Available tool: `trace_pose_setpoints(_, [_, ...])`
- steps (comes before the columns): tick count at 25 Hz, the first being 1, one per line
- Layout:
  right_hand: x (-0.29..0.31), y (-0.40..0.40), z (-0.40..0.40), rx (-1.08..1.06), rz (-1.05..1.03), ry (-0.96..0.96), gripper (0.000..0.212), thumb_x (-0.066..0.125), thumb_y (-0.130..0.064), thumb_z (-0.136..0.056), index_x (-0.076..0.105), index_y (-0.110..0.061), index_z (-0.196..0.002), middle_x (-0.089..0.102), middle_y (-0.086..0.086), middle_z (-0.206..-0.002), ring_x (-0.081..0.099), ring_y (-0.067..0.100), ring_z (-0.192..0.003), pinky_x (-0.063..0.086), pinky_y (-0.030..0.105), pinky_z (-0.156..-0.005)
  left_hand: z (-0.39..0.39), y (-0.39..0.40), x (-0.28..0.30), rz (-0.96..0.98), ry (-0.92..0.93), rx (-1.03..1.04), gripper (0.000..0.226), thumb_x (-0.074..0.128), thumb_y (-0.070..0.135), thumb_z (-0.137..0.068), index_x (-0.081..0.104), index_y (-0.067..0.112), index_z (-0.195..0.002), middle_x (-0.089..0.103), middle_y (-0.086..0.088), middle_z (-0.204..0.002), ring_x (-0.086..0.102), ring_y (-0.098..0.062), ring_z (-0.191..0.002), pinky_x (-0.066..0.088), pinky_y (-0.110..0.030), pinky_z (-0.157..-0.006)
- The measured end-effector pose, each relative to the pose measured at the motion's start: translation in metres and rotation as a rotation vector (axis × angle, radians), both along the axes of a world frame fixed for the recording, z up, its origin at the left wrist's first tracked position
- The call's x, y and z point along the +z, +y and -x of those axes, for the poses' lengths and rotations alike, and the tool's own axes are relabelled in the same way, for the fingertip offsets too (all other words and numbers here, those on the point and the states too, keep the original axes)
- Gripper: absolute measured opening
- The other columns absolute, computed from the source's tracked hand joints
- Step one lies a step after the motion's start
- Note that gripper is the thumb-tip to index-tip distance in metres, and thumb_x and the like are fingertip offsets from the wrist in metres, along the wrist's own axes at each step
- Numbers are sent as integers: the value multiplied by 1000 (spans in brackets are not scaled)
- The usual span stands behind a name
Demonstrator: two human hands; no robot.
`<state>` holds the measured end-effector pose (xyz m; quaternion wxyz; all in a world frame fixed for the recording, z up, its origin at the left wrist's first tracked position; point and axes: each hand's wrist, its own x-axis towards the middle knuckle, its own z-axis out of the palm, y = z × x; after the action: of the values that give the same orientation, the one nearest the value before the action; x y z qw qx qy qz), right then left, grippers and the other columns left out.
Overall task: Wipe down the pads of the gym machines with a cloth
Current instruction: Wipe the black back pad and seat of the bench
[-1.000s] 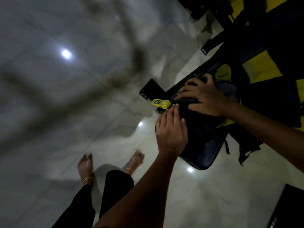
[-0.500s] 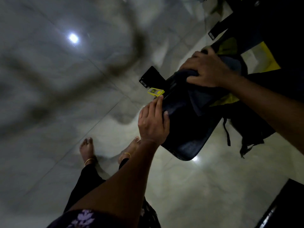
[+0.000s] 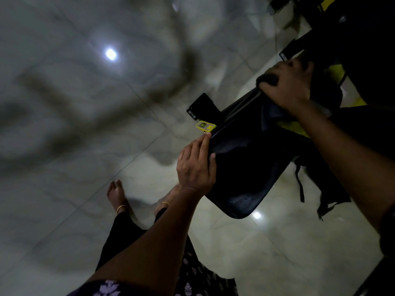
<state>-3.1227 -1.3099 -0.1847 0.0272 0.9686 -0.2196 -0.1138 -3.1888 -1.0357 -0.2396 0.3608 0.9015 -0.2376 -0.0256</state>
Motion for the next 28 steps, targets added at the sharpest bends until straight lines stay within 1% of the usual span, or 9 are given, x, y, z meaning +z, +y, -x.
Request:
trace_pose_setpoints(3, [-10,26,32,36,57,-168,47,46,-49,-78,63,-22,-112,59,1,-123,46,28,-118,27,45,-96,0,0,0,-8,5,-5,46,41,25,-89,56,2,-126,63,-11,-118,50,-21,-101,39,-30,-87])
trace_pose_setpoints(7, [-15,44,52,-312,153,-174,62,41,-60,-84,41,-30,-139,36,3,-148,38,33,-126,28,45,-92,2,1,-2,-1,56,-29,45,40,26,-91,56,3,-126,62,-11,-120,53,-23,-102,41,-32,-88])
trace_pose_setpoints(10, [-17,73,58,-402,172,-209,58,37,-58,-88,44,-31,-138,43,7,-142,45,36,-115,31,46,-89,0,1,1,-29,102,-29,45,36,27,-93,55,4,-127,62,-11,-119,56,-25,-102,46,-35,-87])
trace_pose_setpoints(15, [-21,147,93,-374,214,-239,46,42,-47,-90,53,-28,-131,55,13,-125,52,37,-98,38,44,-81,-4,1,15,-70,208,-83,48,29,31,-96,51,5,-131,58,-12,-123,54,-27,-109,44,-38,-90])
trace_pose_setpoints(19, [-23,204,124,-326,224,-271,46,44,-43,-87,56,-22,-126,57,15,-113,53,34,-89,42,38,-74,-22,9,29,-230,364,-322,49,33,26,-101,27,7,-146,36,-13,-146,36,-29,-130,32,-38,-105])
trace_pose_setpoints(21, [-16,233,140,-328,153,-242,47,55,-38,-82,57,-19,-125,57,17,-104,55,34,-85,44,36,-69,-37,16,43,-291,474,-452,53,34,23,-101,18,9,-149,27,-13,-152,30,-29,-135,31,-39,-108])
trace_pose_setpoints(23, [2,253,147,-358,-17,-209,49,68,-32,-77,61,-15,-123,56,20,-100,57,37,-82,47,36,-64,-50,28,61,-355,530,-559,51,34,23,-101,22,11,-149,30,-16,-149,38,-32,-132,36,-40,-105])
trace_pose_setpoints(26, [35,253,143,-554,-344,-155,36,61,-32,-86,63,-16,-118,54,20,-111,57,40,-93,45,39,-72,-55,51,99,-475,482,-677,45,37,21,-100,34,10,-143,39,-18,-142,44,-34,-126,40,-40,-100])
trace_pose_setpoints(28, [64,252,136,-672,-483,-255,29,60,-31,-87,67,-12,-108,59,20,-108,58,39,-98,43,38,-75,-60,68,130,-502,437,-703,43,40,18,-99,38,8,-140,41,-17,-141,45,-32,-125,41,-37,-99])
